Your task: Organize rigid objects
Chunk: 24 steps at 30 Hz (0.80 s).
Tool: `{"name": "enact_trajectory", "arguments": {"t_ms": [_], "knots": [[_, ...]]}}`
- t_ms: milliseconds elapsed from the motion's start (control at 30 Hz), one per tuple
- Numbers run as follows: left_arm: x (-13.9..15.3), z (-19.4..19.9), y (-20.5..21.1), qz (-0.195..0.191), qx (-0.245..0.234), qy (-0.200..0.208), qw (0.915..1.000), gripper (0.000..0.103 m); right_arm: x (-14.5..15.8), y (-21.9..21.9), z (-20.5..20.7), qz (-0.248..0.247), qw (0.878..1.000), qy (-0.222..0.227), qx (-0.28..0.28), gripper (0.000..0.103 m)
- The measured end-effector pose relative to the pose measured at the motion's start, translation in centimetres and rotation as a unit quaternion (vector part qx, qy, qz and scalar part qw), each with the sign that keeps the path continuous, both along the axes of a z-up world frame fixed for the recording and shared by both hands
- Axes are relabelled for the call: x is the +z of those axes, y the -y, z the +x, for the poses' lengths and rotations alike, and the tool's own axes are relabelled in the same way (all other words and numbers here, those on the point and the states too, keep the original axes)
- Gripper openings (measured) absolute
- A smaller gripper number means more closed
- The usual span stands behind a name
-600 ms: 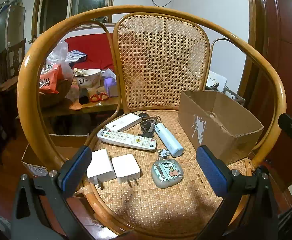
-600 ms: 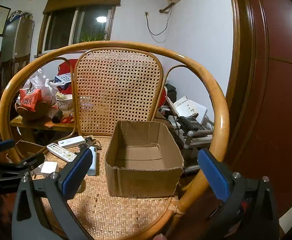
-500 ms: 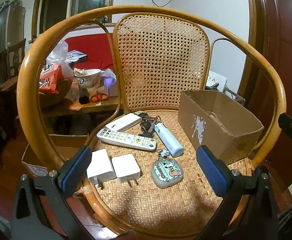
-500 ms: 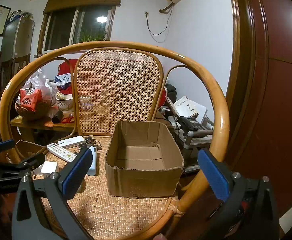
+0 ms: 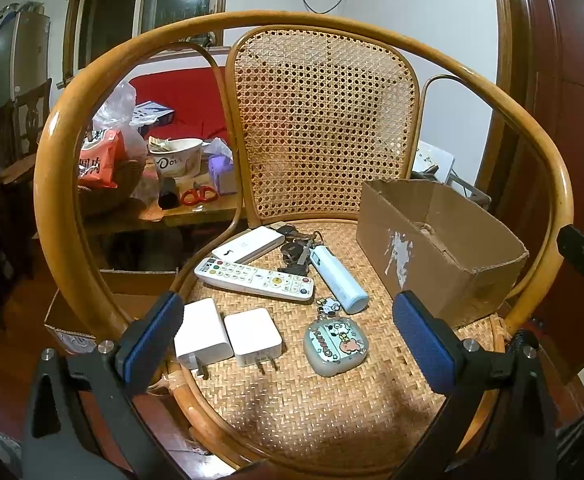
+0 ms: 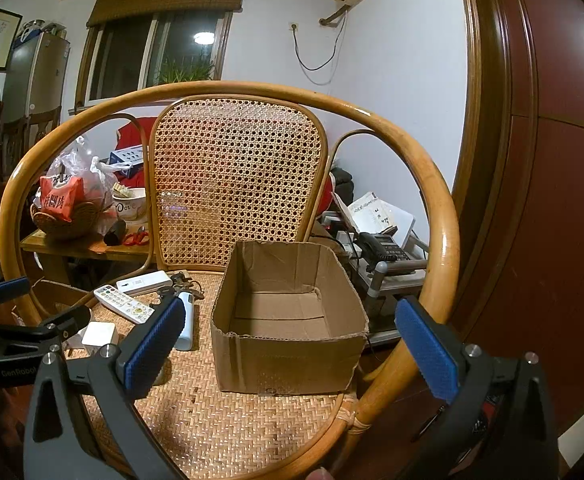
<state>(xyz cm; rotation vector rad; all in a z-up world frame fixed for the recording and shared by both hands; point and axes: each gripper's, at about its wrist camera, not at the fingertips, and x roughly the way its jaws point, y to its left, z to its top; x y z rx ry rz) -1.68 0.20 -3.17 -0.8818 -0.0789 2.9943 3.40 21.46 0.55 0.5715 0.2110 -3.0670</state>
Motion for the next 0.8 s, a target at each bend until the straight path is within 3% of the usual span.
{"name": "enact_trajectory", "arguments": {"t_ms": [800], "knots": [[-0.34,-0.04,-0.30,-0.005,-0.002,0.002,1.0000,0.103,-0.08,-0.01,0.03,0.002,1.000,0.003,-0.001,0.103]]}}
